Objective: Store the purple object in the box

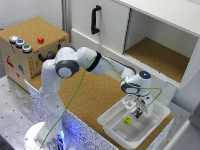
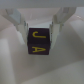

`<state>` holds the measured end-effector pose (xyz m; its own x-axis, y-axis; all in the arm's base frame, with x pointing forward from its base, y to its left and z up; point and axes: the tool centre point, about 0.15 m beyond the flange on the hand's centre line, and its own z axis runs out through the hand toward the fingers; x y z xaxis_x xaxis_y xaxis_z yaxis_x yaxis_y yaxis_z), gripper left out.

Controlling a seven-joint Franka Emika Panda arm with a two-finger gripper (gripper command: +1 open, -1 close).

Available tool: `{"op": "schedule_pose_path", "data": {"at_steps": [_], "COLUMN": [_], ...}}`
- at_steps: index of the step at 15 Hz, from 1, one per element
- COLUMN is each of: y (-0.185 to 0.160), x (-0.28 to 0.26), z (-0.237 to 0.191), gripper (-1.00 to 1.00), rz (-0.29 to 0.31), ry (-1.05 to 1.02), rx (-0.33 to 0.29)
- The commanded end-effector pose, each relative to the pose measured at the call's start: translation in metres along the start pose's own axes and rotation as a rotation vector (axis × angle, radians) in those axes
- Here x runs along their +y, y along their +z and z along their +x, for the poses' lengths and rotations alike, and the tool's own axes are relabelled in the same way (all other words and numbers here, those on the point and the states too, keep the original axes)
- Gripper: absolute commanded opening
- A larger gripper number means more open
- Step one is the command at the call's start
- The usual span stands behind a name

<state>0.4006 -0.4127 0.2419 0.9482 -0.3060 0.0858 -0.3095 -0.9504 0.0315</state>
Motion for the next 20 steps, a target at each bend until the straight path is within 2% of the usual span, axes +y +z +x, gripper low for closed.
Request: {"op": "schedule_pose_path", "data": {"at_steps": [1,3,8,14,18,19,20], "y": [0.008,-0.008,-0.074,-0.151,-0.191,-0.200,-0.206], "x": [0.008,0.006,-0.014,-0.062,-0.117,-0.136,-0.154], "z": [0.022,0.015,-0.020,-0.060,-0.089,-0.098,-0.106], "gripper": [1.00,1.00,1.00,1.00,1.00,1.00,1.00], "rz": [-0.013,0.001,0.033,0.081,0.101,0.127,0.119], "ry": [0.031,0.043,-0.007,-0.071,-0.205,-0.247,-0.290], "rx": [-0.051,-0.027,0.055,0.082,0.083,0.076,0.071]}}
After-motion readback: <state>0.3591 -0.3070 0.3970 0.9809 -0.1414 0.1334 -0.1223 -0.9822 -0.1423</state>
